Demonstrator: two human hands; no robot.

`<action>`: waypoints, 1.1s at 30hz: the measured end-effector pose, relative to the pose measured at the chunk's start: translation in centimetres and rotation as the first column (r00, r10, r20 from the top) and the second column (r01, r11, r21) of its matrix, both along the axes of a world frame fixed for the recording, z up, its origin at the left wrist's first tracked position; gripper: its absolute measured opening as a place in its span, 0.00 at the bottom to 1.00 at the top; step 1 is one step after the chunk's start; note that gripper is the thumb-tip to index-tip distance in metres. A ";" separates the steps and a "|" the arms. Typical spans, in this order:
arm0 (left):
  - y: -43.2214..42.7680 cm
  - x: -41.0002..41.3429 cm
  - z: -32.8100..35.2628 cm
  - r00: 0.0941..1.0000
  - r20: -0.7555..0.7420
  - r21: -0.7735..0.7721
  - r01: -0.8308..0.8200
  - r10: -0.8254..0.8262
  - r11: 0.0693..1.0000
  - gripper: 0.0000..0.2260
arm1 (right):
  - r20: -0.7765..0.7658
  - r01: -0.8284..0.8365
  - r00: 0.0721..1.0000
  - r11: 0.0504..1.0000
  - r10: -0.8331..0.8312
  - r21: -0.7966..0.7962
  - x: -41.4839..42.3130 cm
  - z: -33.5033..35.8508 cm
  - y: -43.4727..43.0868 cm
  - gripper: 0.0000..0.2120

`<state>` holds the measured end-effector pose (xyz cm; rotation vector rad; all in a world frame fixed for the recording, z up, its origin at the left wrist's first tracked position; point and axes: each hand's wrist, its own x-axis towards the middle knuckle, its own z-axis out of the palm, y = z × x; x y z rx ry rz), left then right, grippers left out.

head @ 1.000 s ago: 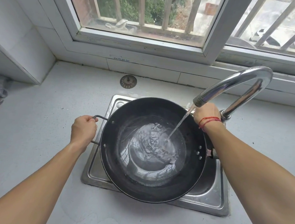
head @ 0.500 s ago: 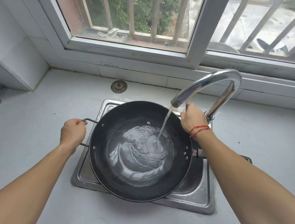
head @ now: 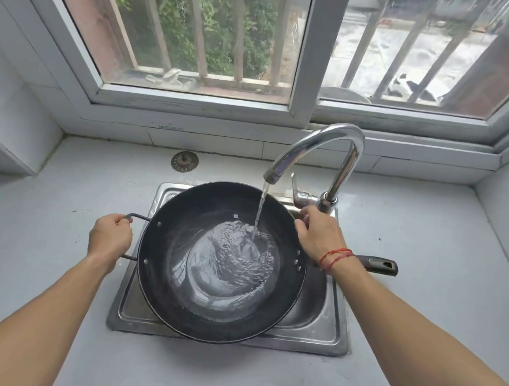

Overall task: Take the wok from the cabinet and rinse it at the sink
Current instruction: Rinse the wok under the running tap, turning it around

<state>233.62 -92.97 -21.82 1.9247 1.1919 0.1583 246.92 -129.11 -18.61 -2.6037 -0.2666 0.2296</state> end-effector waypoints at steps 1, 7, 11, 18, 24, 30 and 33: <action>0.2 0.0 -0.1 1.000 0.004 -0.014 0.010 -0.010 1.000 0.15 | -0.012 0.028 1.000 1.000 -0.028 -0.014 -0.5 -0.1 -0.4 0.13; 1.4 0.1 -0.9 0.999 0.012 -0.063 0.054 -0.053 0.997 0.13 | -0.073 0.234 0.969 0.970 -0.238 -0.059 -3.7 -0.7 -2.5 0.13; 1.7 -0.1 -0.9 0.997 0.057 -0.124 0.055 -0.049 0.991 0.12 | -0.157 0.334 0.924 0.936 -0.349 -0.113 -5.5 -1.3 -4.0 0.24; 1.2 -0.3 -0.1 0.994 0.108 -0.256 0.028 0.000 0.966 0.10 | -0.580 0.708 0.654 0.662 -0.485 0.246 -5.9 -4.3 -6.0 0.17; 1.1 -0.6 0.3 0.988 0.152 -0.314 0.007 0.042 0.950 0.10 | -0.776 0.880 0.475 0.208 -0.414 0.428 -4.6 -5.3 -5.4 0.10; 1.2 -0.5 -0.1 0.985 0.166 -0.327 0.004 0.053 0.945 0.10 | -0.826 0.887 0.412 -0.040 -0.384 0.460 -3.9 -5.8 -4.9 0.13; 1.0 -0.4 -0.1 0.981 0.183 -0.324 -0.001 0.064 0.946 0.11 | -0.847 0.884 0.391 -0.111 -0.360 0.455 -3.7 -5.8 -4.8 0.15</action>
